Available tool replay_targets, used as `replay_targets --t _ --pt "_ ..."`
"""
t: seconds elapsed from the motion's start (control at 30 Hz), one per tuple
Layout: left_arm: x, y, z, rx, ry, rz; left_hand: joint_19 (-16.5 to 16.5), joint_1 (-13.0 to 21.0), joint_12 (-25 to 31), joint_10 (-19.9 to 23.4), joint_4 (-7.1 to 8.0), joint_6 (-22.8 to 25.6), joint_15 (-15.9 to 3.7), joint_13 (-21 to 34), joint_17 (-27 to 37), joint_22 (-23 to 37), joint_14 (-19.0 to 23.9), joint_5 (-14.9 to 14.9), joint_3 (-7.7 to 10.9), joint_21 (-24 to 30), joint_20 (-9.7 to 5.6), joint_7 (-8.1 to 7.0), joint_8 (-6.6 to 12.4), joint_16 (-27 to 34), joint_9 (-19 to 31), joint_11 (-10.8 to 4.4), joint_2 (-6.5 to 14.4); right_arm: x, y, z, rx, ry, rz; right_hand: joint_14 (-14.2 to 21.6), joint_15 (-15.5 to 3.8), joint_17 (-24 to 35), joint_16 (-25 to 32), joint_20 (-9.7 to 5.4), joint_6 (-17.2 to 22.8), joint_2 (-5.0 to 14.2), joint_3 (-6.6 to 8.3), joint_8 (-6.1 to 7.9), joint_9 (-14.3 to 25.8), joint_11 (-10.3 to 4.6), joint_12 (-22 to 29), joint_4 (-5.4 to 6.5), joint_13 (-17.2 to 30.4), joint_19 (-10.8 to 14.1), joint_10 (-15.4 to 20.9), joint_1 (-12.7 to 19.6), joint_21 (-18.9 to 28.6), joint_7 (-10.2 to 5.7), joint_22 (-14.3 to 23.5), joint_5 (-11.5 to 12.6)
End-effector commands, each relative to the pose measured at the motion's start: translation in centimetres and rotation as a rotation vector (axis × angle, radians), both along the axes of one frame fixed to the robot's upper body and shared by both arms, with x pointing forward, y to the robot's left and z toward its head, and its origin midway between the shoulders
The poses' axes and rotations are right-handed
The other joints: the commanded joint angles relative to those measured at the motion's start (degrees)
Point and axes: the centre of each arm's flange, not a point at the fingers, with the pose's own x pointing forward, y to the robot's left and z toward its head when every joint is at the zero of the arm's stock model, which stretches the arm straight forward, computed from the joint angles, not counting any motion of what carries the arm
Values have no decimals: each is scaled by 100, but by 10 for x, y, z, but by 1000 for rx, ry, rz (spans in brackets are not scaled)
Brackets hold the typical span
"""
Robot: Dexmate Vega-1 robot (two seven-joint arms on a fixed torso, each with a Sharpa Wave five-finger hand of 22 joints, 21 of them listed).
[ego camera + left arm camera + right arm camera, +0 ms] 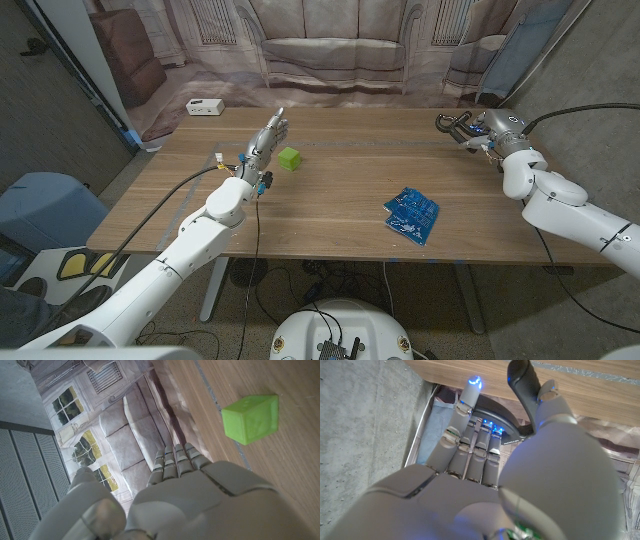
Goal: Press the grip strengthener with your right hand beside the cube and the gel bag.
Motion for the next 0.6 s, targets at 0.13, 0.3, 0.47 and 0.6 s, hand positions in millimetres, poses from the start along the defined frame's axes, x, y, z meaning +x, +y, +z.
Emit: replay_targets --t 0.13,0.3,0.47,0.6 --pt "1 0 -1 -3 2 1 -7 26 -11 63 -53 59 -4 18 12 31 16 -4 15 -20 5 15 -11 -12 34 1 43 12 -2 -4 7 79 15 1089 -1488 39 6 -172 158 1335 32 -39 24 -28 -13 77 4 -224 25 1246 43 -224 -10 45" --pt "1 1 -1 -4 3 0 -7 26 -11 63 -55 60 -1 18 12 31 18 -4 14 -20 9 18 -12 -11 34 -7 44 13 -1 -4 -1 94 12 1071 -1479 47 -10 -168 155 1351 20 -51 26 -21 -26 84 1 -249 16 1223 59 -218 -14 47" --pt "0 1 -2 -3 3 0 -10 26 -11 65 -57 60 -3 18 12 31 16 -4 13 -21 6 19 -12 -12 34 -2 45 15 -2 -4 -1 112 10 1068 -1472 62 -10 -166 154 1358 3 -62 28 -23 -33 84 3 -261 13 1207 80 -214 -17 48" --pt "1 1 -2 -3 5 0 -10 25 -11 64 -58 64 -3 18 12 31 20 -4 11 -21 5 19 -11 -11 34 3 46 20 -5 -6 25 147 29 1050 -1478 71 -24 -163 153 1367 -10 -74 29 32 -47 80 1 -283 5 1197 100 -197 -22 50"
